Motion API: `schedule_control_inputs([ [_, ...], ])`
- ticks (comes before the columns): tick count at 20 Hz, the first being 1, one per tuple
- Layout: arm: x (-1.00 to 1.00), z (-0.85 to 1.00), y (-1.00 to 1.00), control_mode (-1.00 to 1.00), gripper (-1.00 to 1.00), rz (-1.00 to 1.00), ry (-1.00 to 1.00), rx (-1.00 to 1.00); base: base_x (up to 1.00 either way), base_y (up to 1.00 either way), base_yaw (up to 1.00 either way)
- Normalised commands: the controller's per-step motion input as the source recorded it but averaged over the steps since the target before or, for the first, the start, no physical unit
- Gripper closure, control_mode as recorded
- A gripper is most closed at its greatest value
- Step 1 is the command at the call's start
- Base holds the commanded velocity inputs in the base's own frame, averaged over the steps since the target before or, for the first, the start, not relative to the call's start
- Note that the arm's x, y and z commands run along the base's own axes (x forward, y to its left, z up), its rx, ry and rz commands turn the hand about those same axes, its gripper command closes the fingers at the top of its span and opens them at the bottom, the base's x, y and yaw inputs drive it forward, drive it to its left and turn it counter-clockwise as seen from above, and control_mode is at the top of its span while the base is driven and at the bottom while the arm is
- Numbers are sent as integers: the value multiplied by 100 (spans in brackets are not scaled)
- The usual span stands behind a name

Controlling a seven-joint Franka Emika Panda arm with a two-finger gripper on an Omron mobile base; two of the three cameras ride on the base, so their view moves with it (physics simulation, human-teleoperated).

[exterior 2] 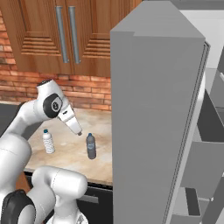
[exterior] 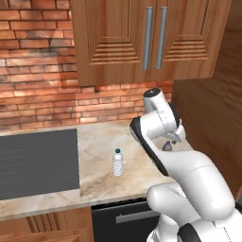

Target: Take the bottled waters from the counter and place them in the freezer to freeze. Close the freezer door after placing the bottles.

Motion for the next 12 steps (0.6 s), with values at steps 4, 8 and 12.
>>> schedule_control_inputs([
  [4, -3, -14, 6, -100, -100, -26, -1, 1, 0, 0, 0],
  [8, 0, -4, 20, -100, -100, -21, -15, 3, 0, 0, 0],
  [12, 0, -30, 0, -100, -100, -13, -10, -4, 0, 0, 0],
])
